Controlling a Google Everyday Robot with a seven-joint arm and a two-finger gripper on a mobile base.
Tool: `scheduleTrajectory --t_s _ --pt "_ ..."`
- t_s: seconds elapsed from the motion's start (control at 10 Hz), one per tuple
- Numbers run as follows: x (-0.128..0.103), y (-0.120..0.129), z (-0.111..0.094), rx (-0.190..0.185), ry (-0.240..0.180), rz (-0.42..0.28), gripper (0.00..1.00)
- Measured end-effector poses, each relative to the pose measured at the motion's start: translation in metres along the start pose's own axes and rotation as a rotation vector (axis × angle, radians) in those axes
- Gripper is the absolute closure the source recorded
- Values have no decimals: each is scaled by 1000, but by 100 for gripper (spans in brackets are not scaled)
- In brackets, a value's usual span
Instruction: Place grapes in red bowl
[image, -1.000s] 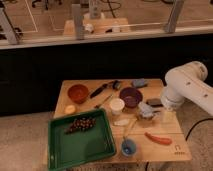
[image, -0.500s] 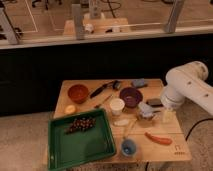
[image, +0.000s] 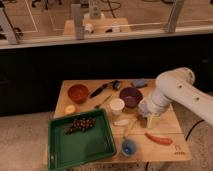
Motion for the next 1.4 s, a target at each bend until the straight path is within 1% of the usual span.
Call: scheduleTrajectory --t_s 0.1,0.2,0.3,0.5,0.7,0.9,1.0,1.1,1.2,1.3,1.4 --pt "-19 0 6 -2 -19 -26 20" --pt "-48 1 14 -2 -44 -63 20" --pt "-67 1 19 -1 -60 -88 20" --pt "-117 -3 29 4 -96 -152 20" --pt "-166 -7 41 0 -120 -211 20" --pt "-208 -14 62 -12 -135 -255 20" --pt "-227 -23 81 -19 -142 -277 20" --pt "-235 -33 102 -20 -136 -283 20" --pt "-239 -41 120 -21 -127 -282 20" --pt "-239 -45 135 -22 -117 -276 20" --pt "-236 -46 142 -19 -106 -270 20"
